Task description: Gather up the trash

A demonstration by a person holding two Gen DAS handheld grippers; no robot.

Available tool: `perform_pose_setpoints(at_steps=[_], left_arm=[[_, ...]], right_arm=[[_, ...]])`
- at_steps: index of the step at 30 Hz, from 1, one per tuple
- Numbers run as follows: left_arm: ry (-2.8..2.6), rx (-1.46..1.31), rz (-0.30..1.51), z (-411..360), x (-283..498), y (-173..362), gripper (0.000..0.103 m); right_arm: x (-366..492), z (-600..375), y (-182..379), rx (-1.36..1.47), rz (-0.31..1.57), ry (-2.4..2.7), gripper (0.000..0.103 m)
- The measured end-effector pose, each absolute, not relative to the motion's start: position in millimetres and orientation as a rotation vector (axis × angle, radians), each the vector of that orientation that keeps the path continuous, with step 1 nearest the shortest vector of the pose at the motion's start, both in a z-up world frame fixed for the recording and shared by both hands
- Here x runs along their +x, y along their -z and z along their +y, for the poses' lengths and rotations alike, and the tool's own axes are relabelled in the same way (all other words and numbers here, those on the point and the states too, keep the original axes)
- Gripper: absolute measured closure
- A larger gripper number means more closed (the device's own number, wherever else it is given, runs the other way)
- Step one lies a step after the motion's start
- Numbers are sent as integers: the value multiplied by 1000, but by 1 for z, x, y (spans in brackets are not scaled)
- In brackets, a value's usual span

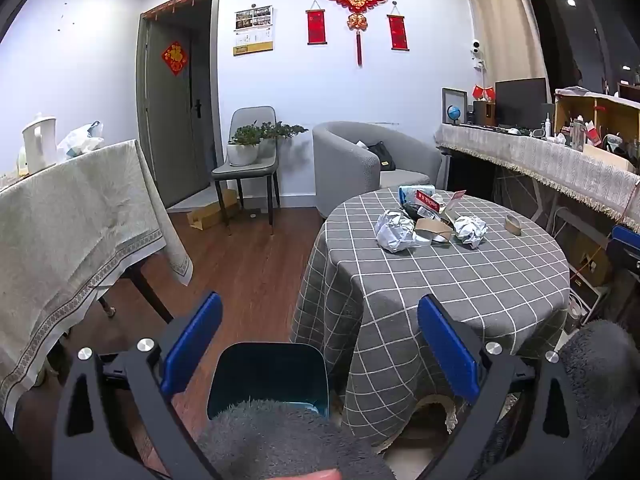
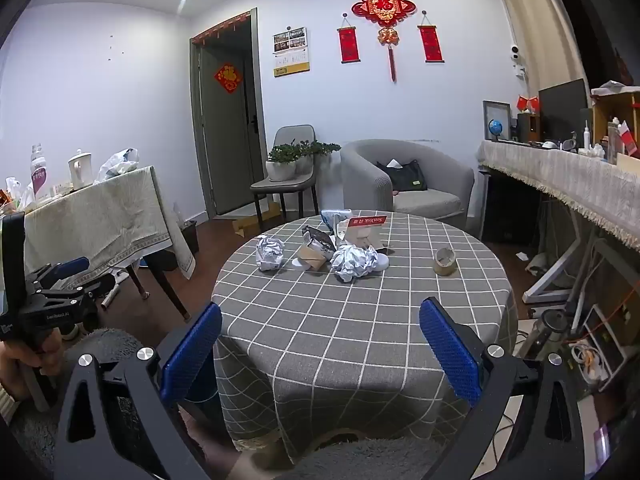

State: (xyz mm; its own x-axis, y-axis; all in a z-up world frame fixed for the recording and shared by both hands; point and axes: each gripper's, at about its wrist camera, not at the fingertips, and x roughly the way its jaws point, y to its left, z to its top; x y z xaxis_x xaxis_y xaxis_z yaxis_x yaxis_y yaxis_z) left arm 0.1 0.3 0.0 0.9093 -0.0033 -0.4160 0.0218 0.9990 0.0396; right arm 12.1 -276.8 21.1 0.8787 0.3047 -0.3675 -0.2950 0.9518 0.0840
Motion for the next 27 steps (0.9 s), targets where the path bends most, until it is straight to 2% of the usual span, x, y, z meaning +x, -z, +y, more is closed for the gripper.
perform_pose_setpoints(at_steps=[27], left_arm=[[13,44,428,1,1,2,3]], right_arm=[[12,-276,-21,21,389,-312,3]])
